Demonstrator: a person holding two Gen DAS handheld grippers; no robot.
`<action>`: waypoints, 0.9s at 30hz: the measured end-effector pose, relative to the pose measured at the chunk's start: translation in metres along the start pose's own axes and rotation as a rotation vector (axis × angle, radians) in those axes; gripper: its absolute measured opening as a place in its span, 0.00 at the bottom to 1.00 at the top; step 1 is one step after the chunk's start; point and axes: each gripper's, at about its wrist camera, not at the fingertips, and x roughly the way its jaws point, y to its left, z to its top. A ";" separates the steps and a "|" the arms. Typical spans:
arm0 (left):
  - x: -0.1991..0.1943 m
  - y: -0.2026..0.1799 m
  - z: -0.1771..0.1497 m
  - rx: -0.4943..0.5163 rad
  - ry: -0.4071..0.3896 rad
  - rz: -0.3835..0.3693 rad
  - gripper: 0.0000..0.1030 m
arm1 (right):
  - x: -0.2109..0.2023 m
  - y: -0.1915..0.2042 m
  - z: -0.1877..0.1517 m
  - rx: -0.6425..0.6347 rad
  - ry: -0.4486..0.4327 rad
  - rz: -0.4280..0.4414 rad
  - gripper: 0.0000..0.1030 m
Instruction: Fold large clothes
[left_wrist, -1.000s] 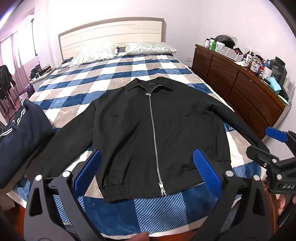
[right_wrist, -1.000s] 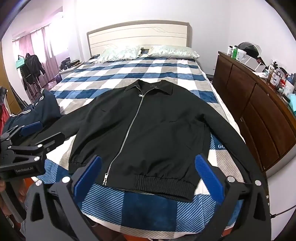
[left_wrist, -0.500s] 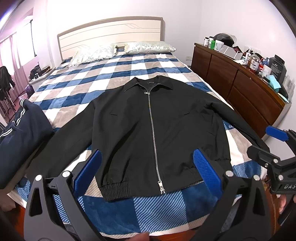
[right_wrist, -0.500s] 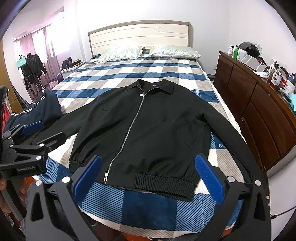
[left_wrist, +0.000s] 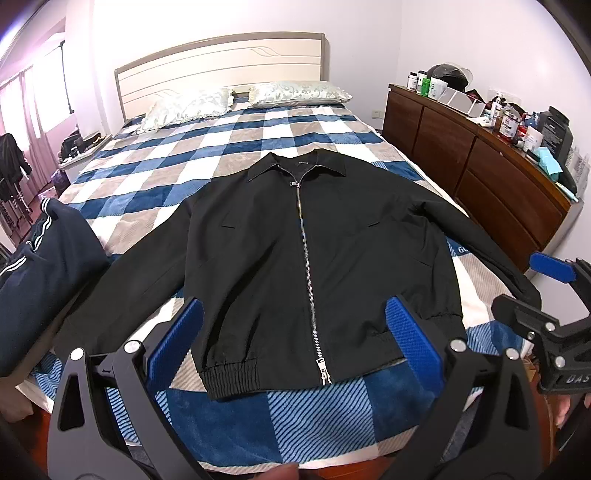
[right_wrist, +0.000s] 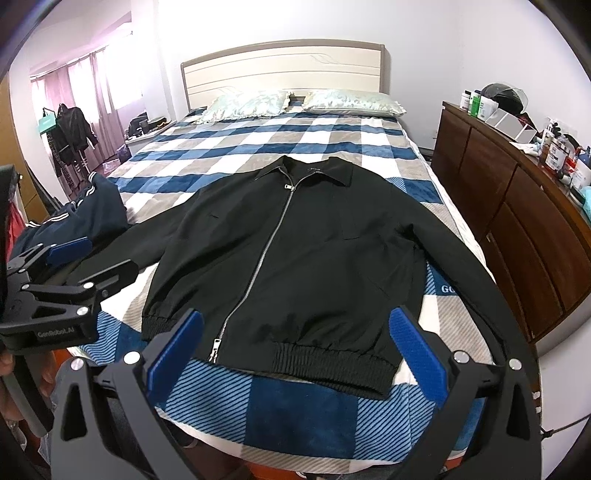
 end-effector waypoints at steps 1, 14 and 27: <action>0.000 0.000 0.000 0.001 -0.001 0.000 0.94 | 0.000 0.000 0.000 0.001 -0.001 0.001 0.96; 0.004 -0.004 -0.001 0.000 0.006 0.001 0.94 | 0.001 0.000 0.000 -0.004 0.005 0.013 0.96; 0.000 -0.001 -0.005 0.007 -0.001 0.000 0.94 | 0.006 0.001 -0.004 -0.026 0.004 -0.016 0.96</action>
